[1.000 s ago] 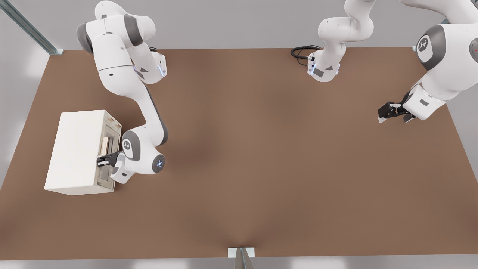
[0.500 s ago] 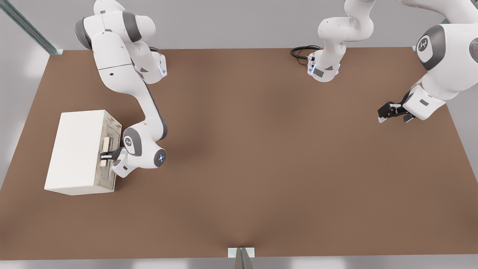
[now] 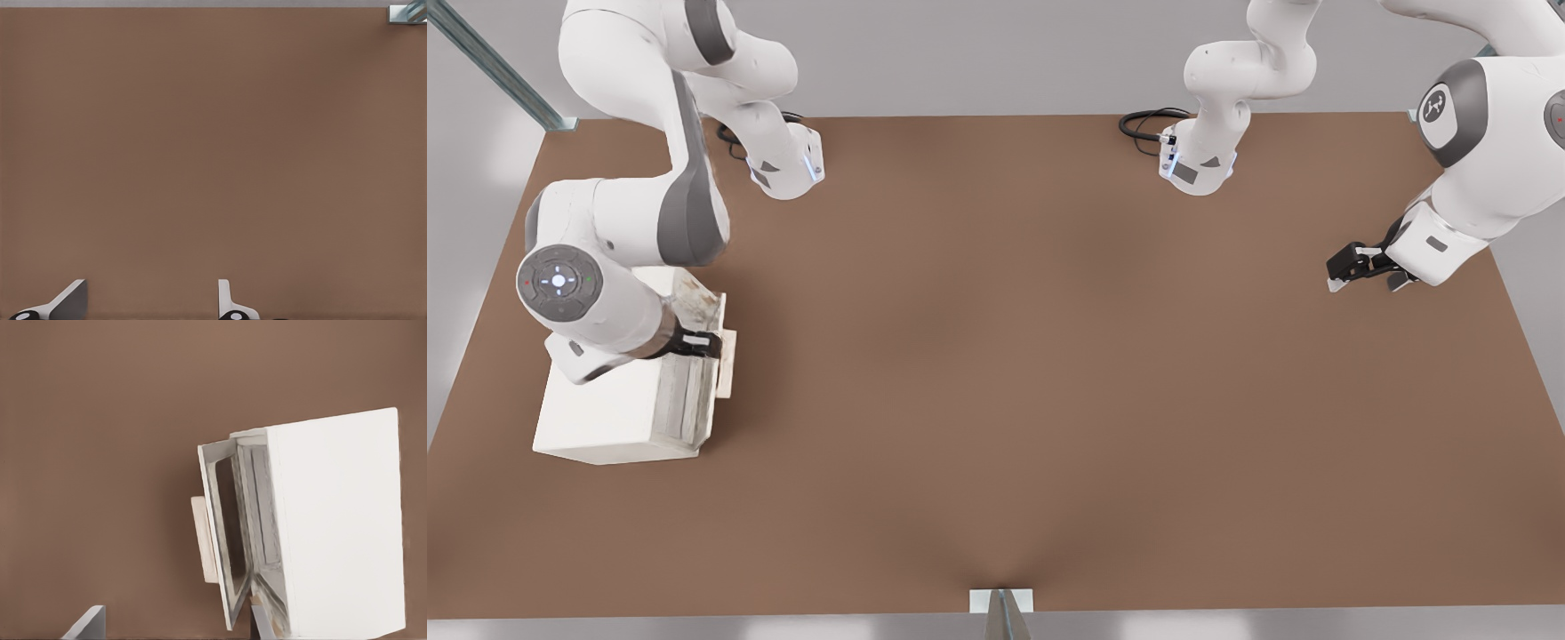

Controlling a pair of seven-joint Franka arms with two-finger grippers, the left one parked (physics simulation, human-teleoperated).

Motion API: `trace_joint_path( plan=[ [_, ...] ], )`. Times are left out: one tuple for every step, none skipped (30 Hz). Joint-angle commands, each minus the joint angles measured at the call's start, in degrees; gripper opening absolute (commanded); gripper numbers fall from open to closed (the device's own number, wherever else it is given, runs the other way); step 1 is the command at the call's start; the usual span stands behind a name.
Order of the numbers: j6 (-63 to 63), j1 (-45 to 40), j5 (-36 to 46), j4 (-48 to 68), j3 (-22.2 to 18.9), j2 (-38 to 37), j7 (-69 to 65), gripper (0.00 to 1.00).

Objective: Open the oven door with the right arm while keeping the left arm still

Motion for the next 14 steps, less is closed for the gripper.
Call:
trace_joint_path(
  plan=[
    [0.58, -2.50, 8.15, -2.50, 0.08, -3.46, -25.91, 1.00],
    [7.26, -2.49, 5.33, -11.46, 0.87, -8.65, -25.74, 1.00],
    [7.45, -3.11, 5.42, -11.92, 0.61, -9.53, -25.65, 1.00],
    [5.69, -3.20, 5.51, -10.08, 0.43, -9.62, -25.65, 1.00],
    [5.69, -3.20, 5.42, -9.99, 0.43, -9.54, -25.74, 1.00],
    [5.78, -3.20, 5.25, -9.99, 0.43, -9.45, -25.74, 1.00],
    [6.21, -3.20, 5.25, -9.99, 0.43, -9.27, -25.74, 1.00],
    [6.39, -3.20, 5.25, -9.99, 0.35, -9.10, -25.74, 1.00],
    [6.39, -3.20, 5.25, -9.99, 0.35, -9.10, -25.74, 1.00],
    [6.39, -3.20, 5.25, -9.99, 0.35, -9.10, -25.74, 1.00],
    [6.39, -3.20, 5.25, -9.99, 0.35, -9.01, -25.74, 1.00],
    [6.39, -3.20, 5.33, -9.99, 0.35, -8.92, -25.74, 1.00],
    [6.39, -3.20, 5.25, -9.99, 0.35, -8.92, -25.74, 1.00],
    [6.39, -3.20, 5.25, -9.99, 0.35, -8.92, -25.74, 1.00]
  ],
)
